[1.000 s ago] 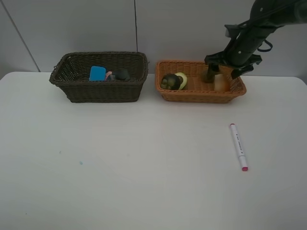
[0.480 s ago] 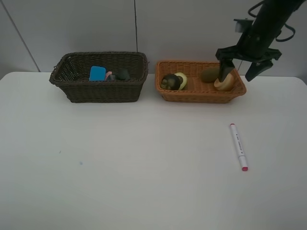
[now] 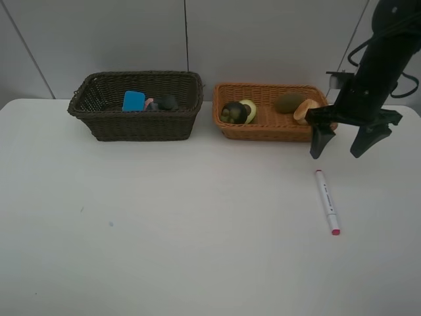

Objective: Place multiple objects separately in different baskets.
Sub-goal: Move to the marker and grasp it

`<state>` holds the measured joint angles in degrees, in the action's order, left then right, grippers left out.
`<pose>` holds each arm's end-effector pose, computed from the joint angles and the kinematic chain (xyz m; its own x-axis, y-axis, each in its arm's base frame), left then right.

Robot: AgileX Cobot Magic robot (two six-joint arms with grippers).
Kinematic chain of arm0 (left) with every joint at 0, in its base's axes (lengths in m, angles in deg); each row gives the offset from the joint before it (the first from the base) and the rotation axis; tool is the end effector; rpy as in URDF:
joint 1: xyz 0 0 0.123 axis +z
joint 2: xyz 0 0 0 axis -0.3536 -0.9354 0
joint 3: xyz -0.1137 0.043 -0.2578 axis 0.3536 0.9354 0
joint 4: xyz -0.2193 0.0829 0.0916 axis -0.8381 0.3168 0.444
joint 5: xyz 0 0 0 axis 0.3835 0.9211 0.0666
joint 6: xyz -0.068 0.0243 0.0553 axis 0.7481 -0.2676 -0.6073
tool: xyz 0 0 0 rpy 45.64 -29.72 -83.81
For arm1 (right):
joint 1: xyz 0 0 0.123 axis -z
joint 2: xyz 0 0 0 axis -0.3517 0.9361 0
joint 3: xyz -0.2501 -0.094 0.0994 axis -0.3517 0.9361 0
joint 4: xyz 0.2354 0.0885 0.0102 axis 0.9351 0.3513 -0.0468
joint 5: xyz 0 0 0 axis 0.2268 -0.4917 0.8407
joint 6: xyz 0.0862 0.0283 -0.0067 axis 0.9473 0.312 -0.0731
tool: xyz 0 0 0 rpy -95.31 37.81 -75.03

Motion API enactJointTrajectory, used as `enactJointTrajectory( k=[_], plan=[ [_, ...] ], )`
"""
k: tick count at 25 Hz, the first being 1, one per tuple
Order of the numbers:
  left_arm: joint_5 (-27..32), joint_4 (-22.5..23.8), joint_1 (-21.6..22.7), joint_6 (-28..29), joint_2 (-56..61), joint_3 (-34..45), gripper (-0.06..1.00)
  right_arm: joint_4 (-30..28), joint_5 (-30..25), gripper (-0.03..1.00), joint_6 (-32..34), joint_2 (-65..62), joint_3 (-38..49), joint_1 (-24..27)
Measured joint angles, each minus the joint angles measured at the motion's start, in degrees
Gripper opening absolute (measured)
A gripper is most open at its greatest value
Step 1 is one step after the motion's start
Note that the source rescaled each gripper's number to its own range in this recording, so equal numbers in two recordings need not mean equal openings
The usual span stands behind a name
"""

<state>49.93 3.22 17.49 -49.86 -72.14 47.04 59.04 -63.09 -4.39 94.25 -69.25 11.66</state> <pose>-0.0071 -0.0010 0.2790 -0.4421 0.0733 -0.8940 0.0919 0.9951 0.0361 0.3408 0.0561 0.1943 -0.9901 -0.1256 0.0629 -0.1242 0.9919 0.0256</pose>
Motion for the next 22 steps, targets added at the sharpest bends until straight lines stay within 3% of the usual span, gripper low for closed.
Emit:
enactJointTrajectory(
  k=[5,12,22],
  plan=[
    [0.0,0.0,0.0,0.0,0.0,0.0,0.93,2.8,11.0,0.98,-0.1,-0.1,9.3,-0.1],
    [0.0,0.0,0.0,0.0,0.0,0.0,0.93,2.5,21.8,0.98,-0.1,-0.2,16.7,-0.1],
    [0.0,0.0,0.0,0.0,0.0,0.0,0.93,2.5,25.6,0.97,-0.1,2.2,18.2,-0.1]
  ],
)
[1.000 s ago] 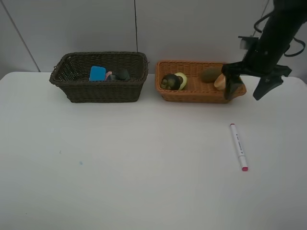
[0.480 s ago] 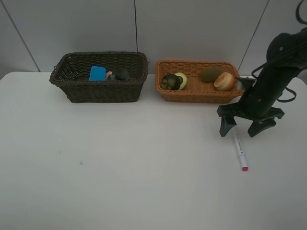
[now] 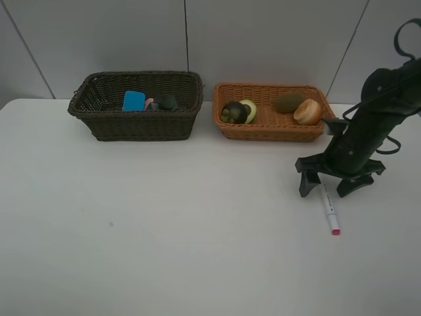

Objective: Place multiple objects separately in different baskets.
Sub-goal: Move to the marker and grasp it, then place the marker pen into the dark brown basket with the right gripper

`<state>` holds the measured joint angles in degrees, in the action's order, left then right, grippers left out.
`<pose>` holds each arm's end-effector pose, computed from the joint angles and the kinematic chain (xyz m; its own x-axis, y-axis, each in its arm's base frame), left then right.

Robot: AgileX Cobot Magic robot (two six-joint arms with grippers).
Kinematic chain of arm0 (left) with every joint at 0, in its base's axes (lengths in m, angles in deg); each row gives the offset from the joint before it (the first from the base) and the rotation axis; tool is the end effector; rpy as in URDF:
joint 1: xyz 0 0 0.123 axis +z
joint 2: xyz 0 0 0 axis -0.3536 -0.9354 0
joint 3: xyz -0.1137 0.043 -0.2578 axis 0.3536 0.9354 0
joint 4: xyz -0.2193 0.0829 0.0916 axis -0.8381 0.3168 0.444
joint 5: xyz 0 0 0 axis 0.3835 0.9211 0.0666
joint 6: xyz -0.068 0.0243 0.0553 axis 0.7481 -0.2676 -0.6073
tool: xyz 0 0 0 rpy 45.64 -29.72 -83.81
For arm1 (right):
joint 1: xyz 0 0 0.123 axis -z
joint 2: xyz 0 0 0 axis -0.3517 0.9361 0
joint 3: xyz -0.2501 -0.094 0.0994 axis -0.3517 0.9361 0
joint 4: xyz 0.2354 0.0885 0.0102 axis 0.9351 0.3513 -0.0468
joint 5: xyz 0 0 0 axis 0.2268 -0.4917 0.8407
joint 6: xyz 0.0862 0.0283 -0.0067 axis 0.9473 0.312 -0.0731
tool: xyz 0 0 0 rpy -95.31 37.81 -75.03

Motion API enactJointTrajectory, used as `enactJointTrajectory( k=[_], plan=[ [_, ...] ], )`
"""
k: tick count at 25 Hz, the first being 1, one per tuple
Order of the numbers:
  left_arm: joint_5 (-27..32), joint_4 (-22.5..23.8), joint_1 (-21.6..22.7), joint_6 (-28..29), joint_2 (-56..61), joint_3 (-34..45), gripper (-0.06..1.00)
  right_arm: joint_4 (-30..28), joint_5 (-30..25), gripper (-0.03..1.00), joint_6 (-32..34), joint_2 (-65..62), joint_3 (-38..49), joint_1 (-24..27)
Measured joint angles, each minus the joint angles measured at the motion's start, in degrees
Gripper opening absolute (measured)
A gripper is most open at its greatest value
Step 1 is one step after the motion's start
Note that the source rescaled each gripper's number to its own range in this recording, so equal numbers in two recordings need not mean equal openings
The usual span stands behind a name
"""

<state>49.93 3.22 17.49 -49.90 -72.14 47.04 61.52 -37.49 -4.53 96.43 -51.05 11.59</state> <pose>-0.0071 -0.0010 0.2790 -0.4420 0.0740 -0.8939 0.0922 0.9951 0.0367 0.3107 0.0536 0.1147 -0.9959 -0.0861 -0.0267 -0.0873 0.9950 0.0495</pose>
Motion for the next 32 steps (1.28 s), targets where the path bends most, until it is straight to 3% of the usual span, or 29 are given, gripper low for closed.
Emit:
enactJointTrajectory(
  k=[5,7,10,13,14,20,23,28,32],
  plan=[
    [0.0,0.0,0.0,0.0,0.0,0.0,0.93,-1.2,0.1,0.89,0.0,1.6,-0.1,0.0],
    [0.0,0.0,0.0,0.0,0.0,0.0,0.93,-1.7,-0.1,0.8,0.0,1.8,-0.1,0.0],
    [0.0,0.0,0.0,0.0,0.0,0.0,0.93,-2.0,-0.8,0.49,0.0,2.0,-0.4,0.0],
    [0.0,0.0,0.0,0.0,0.0,0.0,0.93,-2.0,-1.8,0.04,0.0,2.2,-0.5,0.0],
    [0.0,0.0,0.0,0.0,0.0,0.0,0.93,-1.9,-2.0,0.0,0.0,2.2,-0.5,0.0],
    [0.0,0.0,0.0,0.0,0.0,0.0,0.93,-1.8,-3.6,0.01,0.0,1.8,-0.5,0.0],
    [0.0,0.0,0.0,0.0,0.0,0.0,0.93,-1.8,-7.1,0.01,0.0,-0.4,-2.4,0.0],
    [0.0,0.0,0.0,0.0,0.0,0.0,0.93,-1.1,-13.5,0.01,0.0,-4.5,-12.3,-1.3],
    [0.0,0.0,0.0,0.0,0.0,0.0,0.93,-0.9,-15.4,0.01,0.0,-3.8,-22.6,-6.0]
  ],
)
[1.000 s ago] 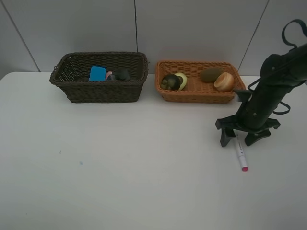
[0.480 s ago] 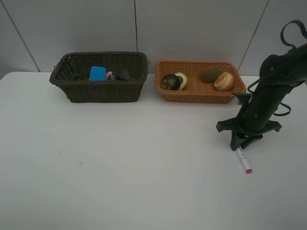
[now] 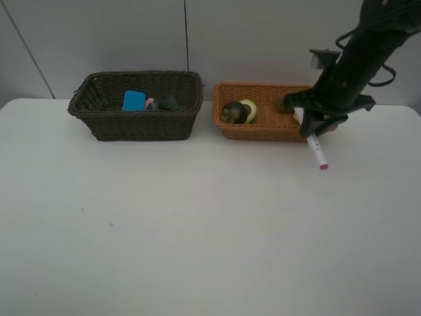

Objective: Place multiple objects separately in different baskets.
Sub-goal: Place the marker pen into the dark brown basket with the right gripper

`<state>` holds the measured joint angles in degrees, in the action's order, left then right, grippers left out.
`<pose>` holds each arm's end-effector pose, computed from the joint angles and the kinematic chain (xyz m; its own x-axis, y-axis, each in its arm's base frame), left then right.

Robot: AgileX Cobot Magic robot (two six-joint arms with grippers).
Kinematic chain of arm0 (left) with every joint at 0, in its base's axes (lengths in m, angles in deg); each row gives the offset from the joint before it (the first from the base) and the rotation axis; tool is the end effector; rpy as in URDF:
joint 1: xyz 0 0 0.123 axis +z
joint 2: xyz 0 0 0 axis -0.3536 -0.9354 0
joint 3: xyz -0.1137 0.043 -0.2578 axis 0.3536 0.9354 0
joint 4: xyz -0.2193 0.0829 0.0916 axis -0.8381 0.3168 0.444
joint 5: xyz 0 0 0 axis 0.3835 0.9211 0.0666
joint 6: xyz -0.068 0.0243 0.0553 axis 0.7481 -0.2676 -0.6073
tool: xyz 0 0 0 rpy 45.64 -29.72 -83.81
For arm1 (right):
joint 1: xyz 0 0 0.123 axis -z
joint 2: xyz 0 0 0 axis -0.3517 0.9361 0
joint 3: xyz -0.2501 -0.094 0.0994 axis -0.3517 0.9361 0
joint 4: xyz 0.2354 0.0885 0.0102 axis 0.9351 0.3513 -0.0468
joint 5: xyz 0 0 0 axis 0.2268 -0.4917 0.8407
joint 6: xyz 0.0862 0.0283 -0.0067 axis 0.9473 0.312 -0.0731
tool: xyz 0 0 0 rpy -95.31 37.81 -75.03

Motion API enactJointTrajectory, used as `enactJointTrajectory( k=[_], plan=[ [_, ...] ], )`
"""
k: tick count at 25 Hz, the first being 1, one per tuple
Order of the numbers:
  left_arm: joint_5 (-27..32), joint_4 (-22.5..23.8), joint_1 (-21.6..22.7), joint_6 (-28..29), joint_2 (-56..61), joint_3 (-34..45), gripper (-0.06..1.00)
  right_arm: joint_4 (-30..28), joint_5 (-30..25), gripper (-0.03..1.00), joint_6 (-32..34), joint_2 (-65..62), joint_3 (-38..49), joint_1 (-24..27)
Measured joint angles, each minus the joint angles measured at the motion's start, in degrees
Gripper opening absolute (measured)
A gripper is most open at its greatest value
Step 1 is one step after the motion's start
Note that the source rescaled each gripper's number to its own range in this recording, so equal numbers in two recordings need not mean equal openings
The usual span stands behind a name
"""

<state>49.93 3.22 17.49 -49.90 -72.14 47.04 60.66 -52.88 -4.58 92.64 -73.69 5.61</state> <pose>-0.0071 -0.0010 0.2790 -0.4420 0.0740 -0.8939 0.0922 0.9951 0.0367 0.3589 0.1006 0.2246 -0.9538 -0.2067 -0.2180 -0.2239 0.9729 0.0574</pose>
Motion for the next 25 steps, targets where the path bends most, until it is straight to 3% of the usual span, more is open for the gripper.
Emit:
enactJointTrajectory(
  k=[7,10,16,20,25],
  plan=[
    [0.0,0.0,0.0,0.0,0.0,0.0,0.93,0.4,0.0,0.01,-1.9,8.1,-22.9,-9.1],
    [0.0,0.0,0.0,0.0,0.0,0.0,0.93,0.6,2.4,0.01,-2.8,13.1,-32.8,-12.5],
    [0.0,0.0,0.0,0.0,0.0,0.0,0.93,2.8,15.5,0.01,-3.0,23.2,-45.1,-17.3],
    [0.0,0.0,0.0,0.0,0.0,0.0,0.93,7.3,26.8,0.01,-3.0,28.5,-46.5,-18.8],
    [0.0,0.0,0.0,0.0,0.0,0.0,0.93,10.5,35.6,0.01,-3.0,32.9,-46.5,-19.3]
  ],
)
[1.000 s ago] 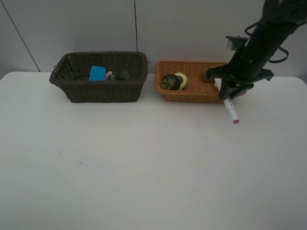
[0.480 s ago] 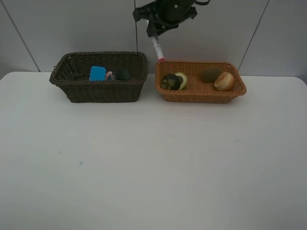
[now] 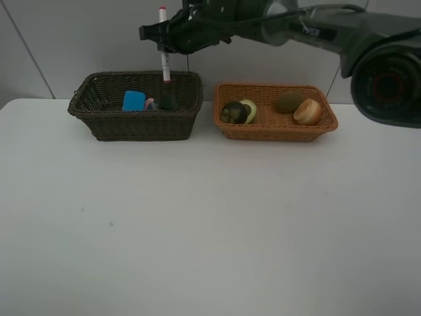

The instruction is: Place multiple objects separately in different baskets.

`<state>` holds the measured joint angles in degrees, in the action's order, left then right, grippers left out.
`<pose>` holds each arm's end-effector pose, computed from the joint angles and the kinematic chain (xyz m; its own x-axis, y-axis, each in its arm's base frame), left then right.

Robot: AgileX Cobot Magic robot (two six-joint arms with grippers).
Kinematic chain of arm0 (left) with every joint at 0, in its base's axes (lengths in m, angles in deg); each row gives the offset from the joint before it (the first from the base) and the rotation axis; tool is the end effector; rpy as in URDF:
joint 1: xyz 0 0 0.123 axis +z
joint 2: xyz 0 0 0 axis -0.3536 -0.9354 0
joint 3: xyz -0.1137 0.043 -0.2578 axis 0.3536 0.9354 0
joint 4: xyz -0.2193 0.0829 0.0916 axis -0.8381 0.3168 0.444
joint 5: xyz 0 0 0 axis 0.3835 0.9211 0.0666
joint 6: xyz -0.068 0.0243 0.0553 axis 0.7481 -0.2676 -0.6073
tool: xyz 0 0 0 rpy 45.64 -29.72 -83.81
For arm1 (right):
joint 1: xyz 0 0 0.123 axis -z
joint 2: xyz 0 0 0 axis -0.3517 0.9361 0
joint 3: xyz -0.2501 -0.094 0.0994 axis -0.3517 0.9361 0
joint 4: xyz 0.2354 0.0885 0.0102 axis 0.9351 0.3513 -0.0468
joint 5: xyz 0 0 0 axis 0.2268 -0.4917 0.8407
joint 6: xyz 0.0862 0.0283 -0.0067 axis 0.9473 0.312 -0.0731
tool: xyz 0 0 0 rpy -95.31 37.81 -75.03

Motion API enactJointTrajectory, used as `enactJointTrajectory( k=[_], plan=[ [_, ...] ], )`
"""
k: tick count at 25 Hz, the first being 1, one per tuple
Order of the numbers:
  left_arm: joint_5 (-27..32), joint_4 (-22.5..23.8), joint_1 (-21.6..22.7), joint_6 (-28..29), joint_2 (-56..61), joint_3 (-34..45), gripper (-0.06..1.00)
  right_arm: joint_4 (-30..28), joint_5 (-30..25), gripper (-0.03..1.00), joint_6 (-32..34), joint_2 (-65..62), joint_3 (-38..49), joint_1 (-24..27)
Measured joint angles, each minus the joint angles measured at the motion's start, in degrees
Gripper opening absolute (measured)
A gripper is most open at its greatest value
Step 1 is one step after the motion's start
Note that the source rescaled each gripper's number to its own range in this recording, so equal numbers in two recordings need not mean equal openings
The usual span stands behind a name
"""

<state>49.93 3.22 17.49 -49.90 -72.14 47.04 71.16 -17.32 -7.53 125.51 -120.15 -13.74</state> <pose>-0.0071 -0.0010 0.2790 -0.4420 0.0740 -0.8939 0.0922 0.9951 0.0367 0.4646 0.3264 0.2273 -0.4935 -0.1091 -0.8629 -0.5388 0.8171 0.2048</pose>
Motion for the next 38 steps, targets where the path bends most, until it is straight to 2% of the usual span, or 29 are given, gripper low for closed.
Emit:
enactJointTrajectory(
  k=[3,4,5,6,8,9,12,17,22,26,33,38],
  plan=[
    [0.0,0.0,0.0,0.0,0.0,0.0,0.93,0.1,2.3,0.01,0.0,1.3,-0.1,0.0],
    [0.0,0.0,0.0,0.0,0.0,0.0,0.93,0.1,2.7,0.07,0.0,1.6,-0.1,0.0],
    [0.0,0.0,0.0,0.0,0.0,0.0,0.93,0.1,2.8,0.16,0.0,2.0,-0.1,0.0],
    [0.0,0.0,0.0,0.0,0.0,0.0,0.93,-0.2,2.8,0.31,0.0,2.2,-0.1,0.0],
    [0.0,0.0,0.0,0.0,0.0,0.0,0.93,-1.3,2.8,0.7,0.0,2.8,-0.1,0.0],
    [0.0,0.0,0.0,0.0,0.0,0.0,0.93,-2.2,2.4,0.82,0.0,3.0,-0.1,0.0],
    [0.0,0.0,0.0,0.0,0.0,0.0,0.93,-3.9,-1.0,0.96,0.0,2.8,-0.2,0.0],
    [0.0,0.0,0.0,0.0,0.0,0.0,0.93,-7.9,-13.0,0.98,0.0,0.4,-0.5,0.0],
    [0.0,0.0,0.0,0.0,0.0,0.0,0.93,-13.8,-28.4,0.98,0.2,-5.3,-0.6,0.1],
    [0.0,0.0,0.0,0.0,0.0,0.0,0.93,-16.9,-37.2,0.98,2.1,-8.2,-0.6,2.3],
    [0.0,0.0,0.0,0.0,0.0,0.0,0.93,-18.5,-48.4,0.99,6.1,-8.8,0.0,12.9],
    [0.0,0.0,0.0,0.0,0.0,0.0,0.93,-16.9,-49.4,0.99,6.4,-11.2,6.2,18.3]
  ],
)
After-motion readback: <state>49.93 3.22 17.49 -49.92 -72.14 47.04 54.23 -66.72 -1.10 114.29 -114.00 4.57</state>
